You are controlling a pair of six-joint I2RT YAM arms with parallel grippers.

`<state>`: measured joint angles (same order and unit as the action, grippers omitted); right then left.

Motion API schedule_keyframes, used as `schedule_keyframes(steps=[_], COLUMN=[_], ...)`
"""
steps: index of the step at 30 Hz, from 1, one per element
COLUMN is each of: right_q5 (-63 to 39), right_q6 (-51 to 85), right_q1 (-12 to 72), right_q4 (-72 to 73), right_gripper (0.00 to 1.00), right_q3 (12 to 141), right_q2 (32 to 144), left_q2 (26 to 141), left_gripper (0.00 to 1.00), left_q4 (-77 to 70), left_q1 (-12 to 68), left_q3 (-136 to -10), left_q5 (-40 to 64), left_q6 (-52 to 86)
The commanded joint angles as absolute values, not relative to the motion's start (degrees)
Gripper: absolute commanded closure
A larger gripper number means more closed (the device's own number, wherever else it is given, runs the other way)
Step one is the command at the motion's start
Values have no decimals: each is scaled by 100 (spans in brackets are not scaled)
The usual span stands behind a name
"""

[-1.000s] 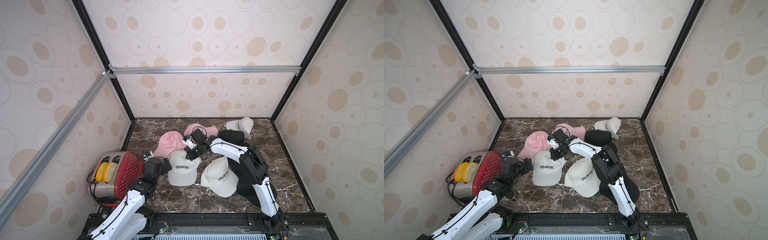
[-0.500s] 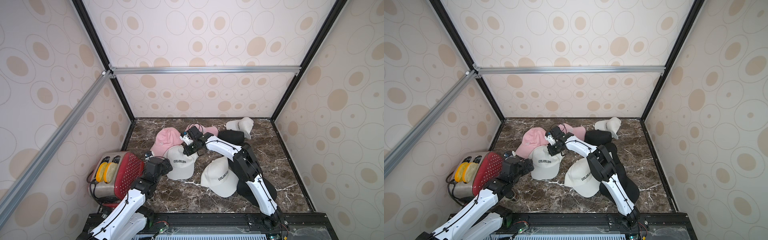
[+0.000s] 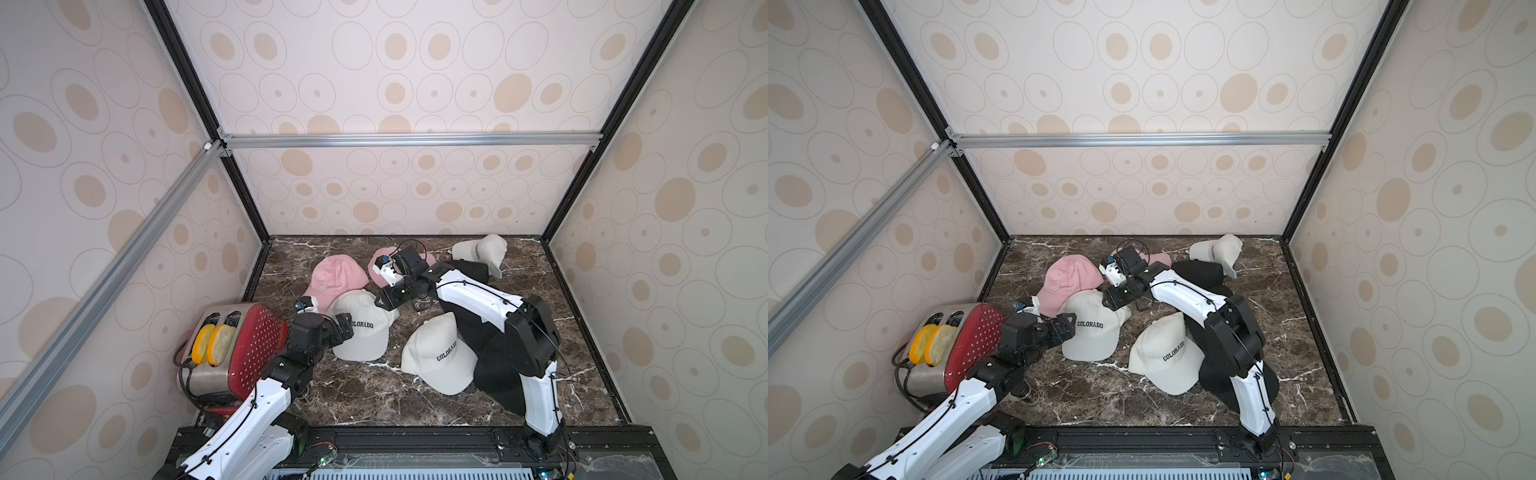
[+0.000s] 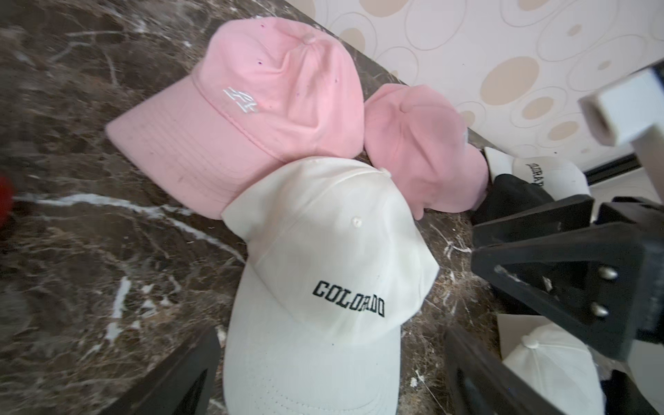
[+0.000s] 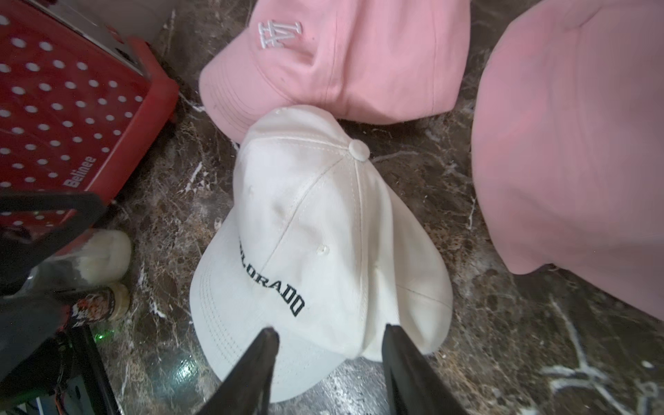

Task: Stack the baseball caps by color
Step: Place the baseball cap at the center of the board.

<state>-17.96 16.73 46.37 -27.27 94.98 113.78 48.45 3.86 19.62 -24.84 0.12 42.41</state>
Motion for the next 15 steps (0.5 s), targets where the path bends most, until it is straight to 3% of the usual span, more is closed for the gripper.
schedule_keyframes(steps=[1,5,7,15], right_q5=[-1769,-1559,-1515,-1037], right_q6=[1630,1420,1401,1646], right_q1=[4422,4263,4146,3916], right_q4=[-2292,-2120,-2102,-1863], right_gripper=[37,18,0,0], right_q3=[8884,8272,7981,6985], right_q2=[10833,10308,10040,9274], left_q2=[5027,5439,5664,5431], left_gripper=[1,1,1,1], left_q4=[-11,-338,-538,-853], left_q1=[1965,1985,2021,2145], left_q3=[-2448,-2452,-2407,-1802], left_q5=[483,1139,1314,1571], left_q6=[4327,4250,4320,4588])
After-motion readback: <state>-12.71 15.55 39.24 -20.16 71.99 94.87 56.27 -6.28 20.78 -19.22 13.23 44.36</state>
